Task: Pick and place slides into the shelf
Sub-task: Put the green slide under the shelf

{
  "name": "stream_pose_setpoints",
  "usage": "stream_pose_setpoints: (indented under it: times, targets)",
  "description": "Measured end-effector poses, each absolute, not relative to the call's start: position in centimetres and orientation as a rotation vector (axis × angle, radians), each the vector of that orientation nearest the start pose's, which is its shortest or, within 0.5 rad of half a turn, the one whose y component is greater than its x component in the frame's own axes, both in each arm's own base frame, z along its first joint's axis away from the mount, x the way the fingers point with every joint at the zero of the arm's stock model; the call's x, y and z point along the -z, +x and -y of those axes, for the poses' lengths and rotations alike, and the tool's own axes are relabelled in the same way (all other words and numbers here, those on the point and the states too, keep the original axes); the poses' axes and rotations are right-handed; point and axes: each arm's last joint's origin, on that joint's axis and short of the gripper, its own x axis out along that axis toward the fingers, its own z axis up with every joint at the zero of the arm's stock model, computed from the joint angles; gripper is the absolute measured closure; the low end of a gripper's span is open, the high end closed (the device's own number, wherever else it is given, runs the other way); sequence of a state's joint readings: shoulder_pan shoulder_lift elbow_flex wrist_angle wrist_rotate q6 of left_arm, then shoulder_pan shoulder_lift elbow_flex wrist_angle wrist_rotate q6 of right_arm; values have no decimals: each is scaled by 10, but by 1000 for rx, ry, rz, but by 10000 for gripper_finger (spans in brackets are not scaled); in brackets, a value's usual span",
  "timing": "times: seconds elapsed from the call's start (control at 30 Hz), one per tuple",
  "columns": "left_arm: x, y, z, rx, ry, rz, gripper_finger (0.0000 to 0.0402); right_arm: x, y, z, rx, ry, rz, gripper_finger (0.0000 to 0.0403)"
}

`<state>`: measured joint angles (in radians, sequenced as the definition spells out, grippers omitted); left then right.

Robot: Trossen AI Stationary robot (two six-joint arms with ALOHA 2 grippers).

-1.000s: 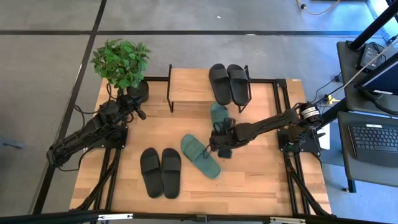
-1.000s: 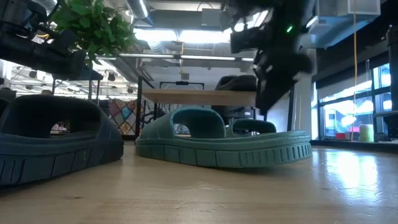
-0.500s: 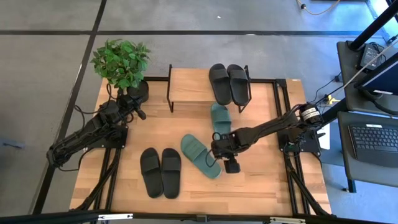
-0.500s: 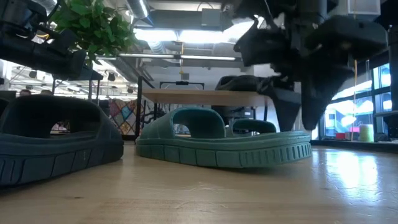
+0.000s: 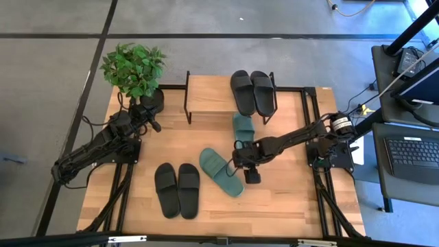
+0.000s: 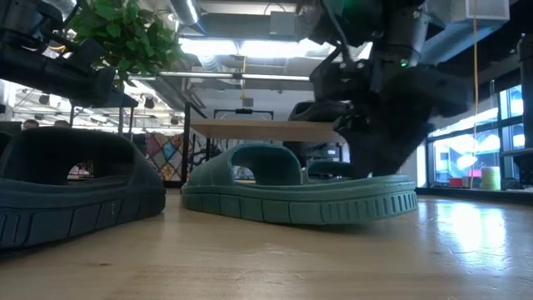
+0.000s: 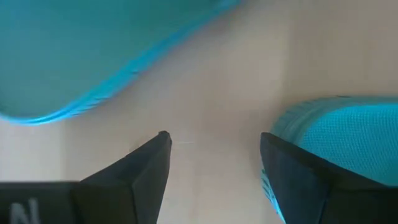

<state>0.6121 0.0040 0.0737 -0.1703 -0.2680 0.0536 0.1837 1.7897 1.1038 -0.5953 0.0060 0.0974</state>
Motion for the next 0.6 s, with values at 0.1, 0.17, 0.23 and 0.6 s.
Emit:
stream_pose_setpoints:
  times: [0.1, 0.17, 0.23, 0.6]
  targets:
    - [-172, 70, -59, -876, 32, -126, 401, -160, 329, -46, -40, -66, -1275, 156]
    - [-172, 70, -59, -876, 32, -127, 401, -160, 331, -36, -7, -78, -1274, 156]
    - [-172, 70, -59, -876, 33, -127, 401, -160, 332, -26, 26, -87, -1273, 156]
    - [-172, 70, -59, -876, 32, -127, 401, -161, 334, 21, 108, -90, -1266, 156]
